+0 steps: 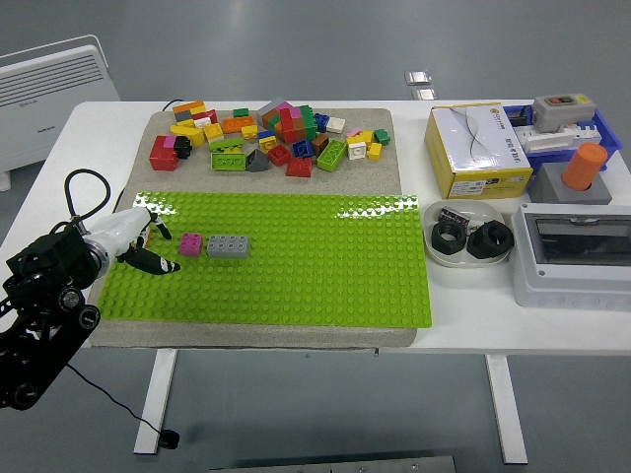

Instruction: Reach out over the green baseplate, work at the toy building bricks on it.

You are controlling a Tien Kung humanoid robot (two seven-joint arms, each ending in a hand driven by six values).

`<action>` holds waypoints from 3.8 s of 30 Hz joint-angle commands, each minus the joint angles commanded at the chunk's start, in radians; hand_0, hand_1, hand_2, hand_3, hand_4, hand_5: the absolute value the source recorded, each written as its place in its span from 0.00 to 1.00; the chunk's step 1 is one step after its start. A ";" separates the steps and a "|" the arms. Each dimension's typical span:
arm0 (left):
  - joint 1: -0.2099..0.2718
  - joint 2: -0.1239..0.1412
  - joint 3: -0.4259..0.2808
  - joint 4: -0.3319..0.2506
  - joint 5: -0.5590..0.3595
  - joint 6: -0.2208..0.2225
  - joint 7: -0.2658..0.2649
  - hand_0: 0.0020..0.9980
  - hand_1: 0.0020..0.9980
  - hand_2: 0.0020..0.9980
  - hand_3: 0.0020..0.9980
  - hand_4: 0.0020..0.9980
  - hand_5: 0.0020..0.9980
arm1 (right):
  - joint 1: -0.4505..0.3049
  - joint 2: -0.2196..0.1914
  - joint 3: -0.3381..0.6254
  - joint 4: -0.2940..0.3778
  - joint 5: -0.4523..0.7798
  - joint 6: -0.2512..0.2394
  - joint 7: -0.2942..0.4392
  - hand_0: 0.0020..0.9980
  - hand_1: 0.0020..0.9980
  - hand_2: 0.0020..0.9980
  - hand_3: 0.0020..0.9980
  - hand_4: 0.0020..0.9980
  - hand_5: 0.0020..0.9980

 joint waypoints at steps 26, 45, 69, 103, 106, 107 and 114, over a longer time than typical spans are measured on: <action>-0.011 -0.035 0.042 0.029 -0.010 0.013 -0.013 0.21 0.00 0.07 0.62 0.90 0.25 | 0.004 0.003 0.000 0.000 0.017 -0.003 -0.001 0.59 0.58 0.65 0.76 0.86 1.00; 0.015 -0.039 -0.004 -0.097 0.055 0.003 0.007 0.21 0.00 0.07 0.61 0.90 0.24 | 0.001 0.002 0.000 0.000 0.021 -0.004 -0.002 0.59 0.58 0.65 0.76 0.86 1.00; 0.010 -0.067 0.029 -0.008 0.036 0.035 -0.020 0.21 0.00 0.08 0.61 0.89 0.24 | -0.001 0.005 -0.011 0.000 0.030 -0.005 -0.004 0.59 0.58 0.65 0.77 0.86 1.00; -0.011 -0.054 0.047 0.019 0.031 0.046 -0.034 0.21 0.00 0.08 0.59 0.87 0.20 | -0.002 0.007 -0.016 0.000 0.034 -0.006 -0.004 0.59 0.58 0.65 0.77 0.86 1.00; -0.016 -0.055 0.052 0.033 0.027 0.056 -0.043 0.21 0.00 0.08 0.59 0.87 0.20 | -0.003 0.008 -0.017 0.000 0.036 -0.006 -0.004 0.59 0.58 0.65 0.77 0.86 1.00; -0.018 -0.055 0.054 0.039 0.026 0.061 -0.046 0.21 0.00 0.08 0.59 0.87 0.20 | -0.003 0.008 -0.018 0.000 0.036 -0.006 -0.004 0.59 0.58 0.65 0.77 0.86 1.00; -0.019 -0.063 0.071 0.062 0.020 0.078 -0.060 0.21 0.00 0.08 0.59 0.86 0.20 | -0.003 0.010 -0.014 0.000 0.035 -0.005 -0.004 0.59 0.58 0.65 0.77 0.85 1.00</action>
